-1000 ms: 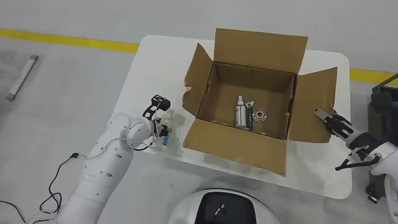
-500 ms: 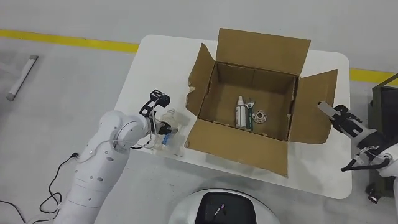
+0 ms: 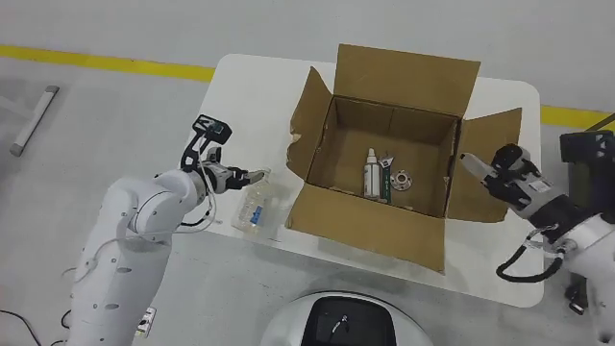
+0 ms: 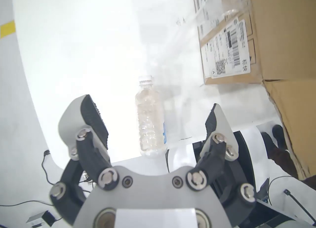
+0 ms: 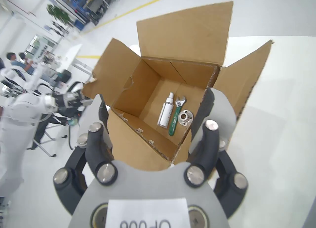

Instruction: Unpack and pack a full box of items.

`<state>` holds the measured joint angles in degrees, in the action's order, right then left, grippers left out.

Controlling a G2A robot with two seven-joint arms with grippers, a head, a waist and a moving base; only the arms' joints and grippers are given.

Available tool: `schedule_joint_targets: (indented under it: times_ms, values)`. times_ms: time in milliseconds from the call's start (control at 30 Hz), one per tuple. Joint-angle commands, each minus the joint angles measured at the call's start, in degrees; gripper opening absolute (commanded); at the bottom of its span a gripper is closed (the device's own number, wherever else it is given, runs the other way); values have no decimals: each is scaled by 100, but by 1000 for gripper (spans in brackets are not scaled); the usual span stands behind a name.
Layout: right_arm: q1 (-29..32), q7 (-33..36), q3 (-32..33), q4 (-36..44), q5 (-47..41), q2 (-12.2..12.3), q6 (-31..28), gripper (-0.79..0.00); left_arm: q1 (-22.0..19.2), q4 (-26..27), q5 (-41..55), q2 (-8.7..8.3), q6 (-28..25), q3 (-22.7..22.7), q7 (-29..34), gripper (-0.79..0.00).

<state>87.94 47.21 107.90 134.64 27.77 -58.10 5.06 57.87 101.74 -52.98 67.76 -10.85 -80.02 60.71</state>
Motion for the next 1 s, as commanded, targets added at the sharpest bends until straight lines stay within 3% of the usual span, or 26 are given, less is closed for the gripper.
schedule_joint_targets:
  times_ms: [0, 233, 633, 733, 833, 967]
  values:
    - [-165, 106, -685, 0, 752, 13, 309, -785, -19, 40, 46, -19, 1, -127, -118, 0]
    - [-1196, 158, -2491, -956, 2326, -48, 1252, -785, -38, 47, 115, -52, -20, -312, -272, 0]
    - [-1257, 79, -2553, -1003, 2306, -63, 1349, -785, -38, 47, 115, -52, -20, -312, -272, 0]
    - [-1326, 350, -2755, -1086, 2666, -40, 883, -785, -38, 47, 115, -52, -20, -312, -272, 0]
    - [-1852, 930, -3223, -1127, 3485, -52, 860, -785, -38, 47, 115, -52, -20, -312, -272, 0]
    - [-2817, 1464, -4091, -1717, 4163, -198, 1360, -785, -38, 47, 115, -52, -20, -312, -272, 0]
